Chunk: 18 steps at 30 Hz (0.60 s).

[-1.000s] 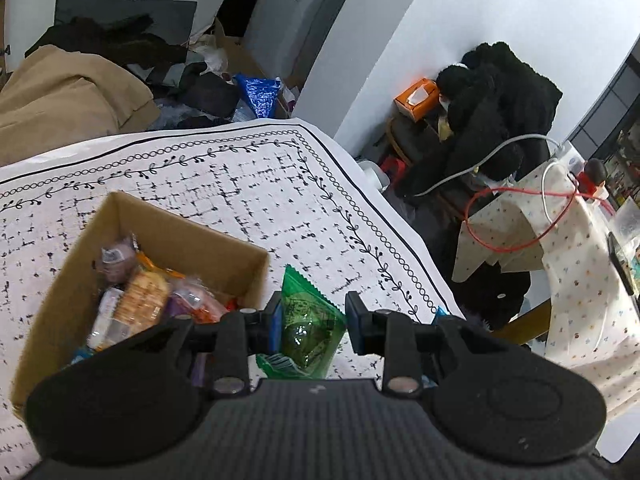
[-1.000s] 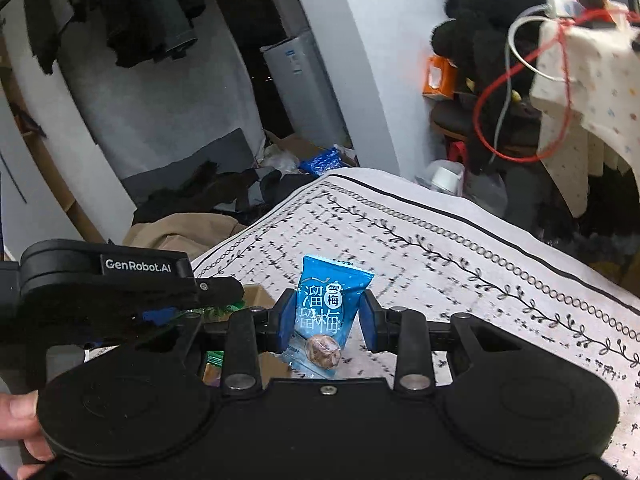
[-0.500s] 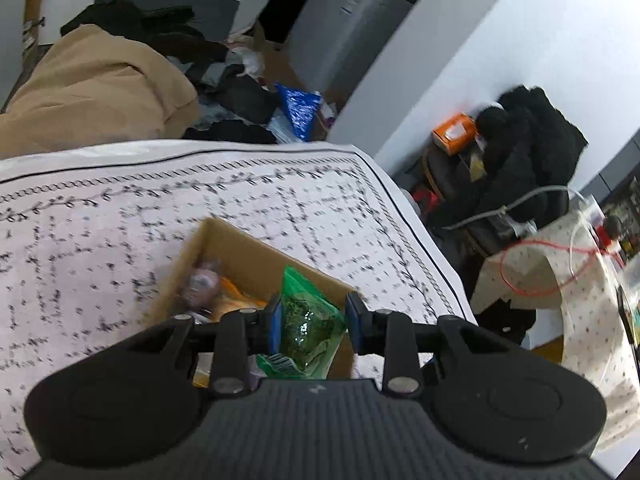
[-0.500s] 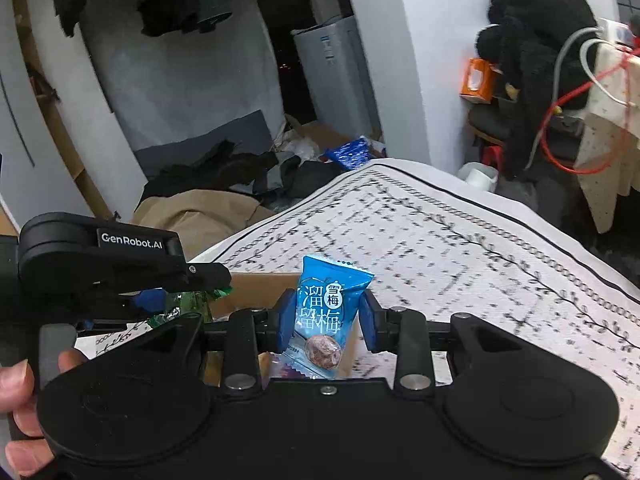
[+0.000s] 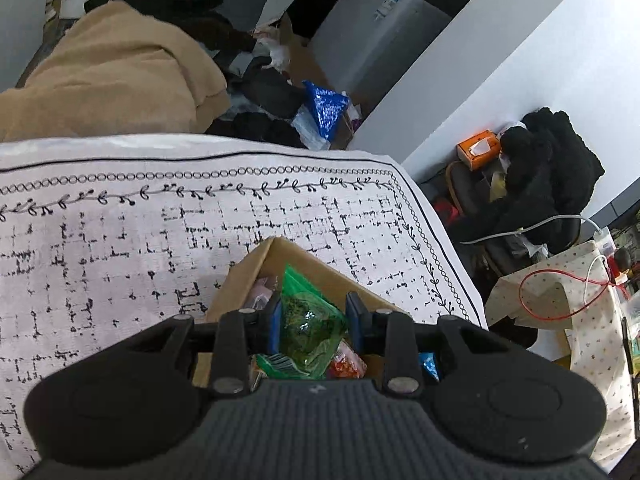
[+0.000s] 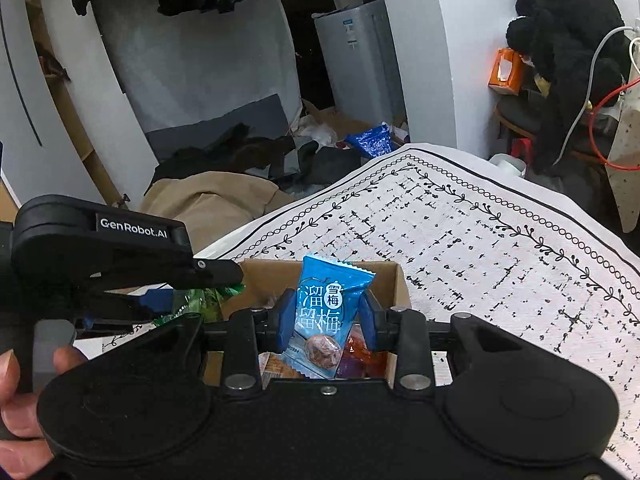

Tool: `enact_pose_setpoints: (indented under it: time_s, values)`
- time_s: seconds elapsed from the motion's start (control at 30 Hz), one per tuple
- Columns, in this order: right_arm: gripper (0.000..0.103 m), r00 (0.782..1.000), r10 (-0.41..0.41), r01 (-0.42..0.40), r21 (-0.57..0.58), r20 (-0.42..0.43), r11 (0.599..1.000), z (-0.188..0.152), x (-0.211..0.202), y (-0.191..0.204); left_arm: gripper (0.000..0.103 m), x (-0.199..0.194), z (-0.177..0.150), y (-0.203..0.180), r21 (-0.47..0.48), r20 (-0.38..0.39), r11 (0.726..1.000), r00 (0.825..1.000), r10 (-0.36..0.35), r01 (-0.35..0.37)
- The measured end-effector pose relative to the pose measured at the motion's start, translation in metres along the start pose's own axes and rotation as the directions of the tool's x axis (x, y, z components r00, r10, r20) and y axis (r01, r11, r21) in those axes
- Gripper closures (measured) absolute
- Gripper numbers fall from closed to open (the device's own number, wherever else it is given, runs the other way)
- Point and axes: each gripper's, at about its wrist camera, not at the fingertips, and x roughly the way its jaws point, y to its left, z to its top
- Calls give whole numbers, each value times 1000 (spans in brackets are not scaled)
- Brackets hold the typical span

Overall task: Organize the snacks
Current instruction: 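Carry the green and blue candies over the box and open both tools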

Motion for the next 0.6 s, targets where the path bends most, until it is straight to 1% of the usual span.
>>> enact_pose_setpoints:
  time_s: [0.1, 0.13, 0.17, 0.23, 0.27, 0.3, 0.37, 0.47, 0.57, 0.6]
  values:
    - [64, 1000, 6, -7, -8, -17, 1000, 2, 4, 2, 72, 5, -1, -1, 7, -14, 1000, 1000, -9, 9]
    - [55, 1000, 6, -6, -11, -20, 1000, 2, 5, 3, 71, 6, -1, -2, 11, -18, 1000, 1000, -17, 17]
    - [50, 1000, 1, -2, -15, -15, 1000, 1, 4, 3, 66, 7, -1, -2, 11, -28, 1000, 999, -26, 26]
    - [50, 1000, -9, 9, -16, -12, 1000, 0, 1, 2, 57, 10, 0, -3, 2, -46, 999, 998, -38, 38]
    - [50, 1000, -8, 8, -6, -16, 1000, -1, 1, 1, 49, 11, 0, -3, -2, -48, 999, 998, -32, 32]
    - [50, 1000, -6, 7, 6, -19, 1000, -2, 0, -2, 40, 12, 0, -3, -4, -46, 1000, 999, -13, 13]
    - [50, 1000, -10, 11, 21, -26, 1000, -5, -4, -6, 33, 12, 0, -4, -4, -39, 1000, 999, 18, -18]
    - [50, 999, -14, 16, 40, -37, 999, -9, -12, -12, 28, 12, -1, -8, 6, -34, 999, 999, 33, -33]
    - [49, 998, -23, 26, 63, -51, 998, -11, -18, -18, 21, 12, -6, -15, 32, -36, 998, 998, 48, -47]
    - [49, 998, -27, 31, 71, -57, 997, -11, -21, -21, 20, 12, -8, -18, 44, -37, 998, 998, 57, -55]
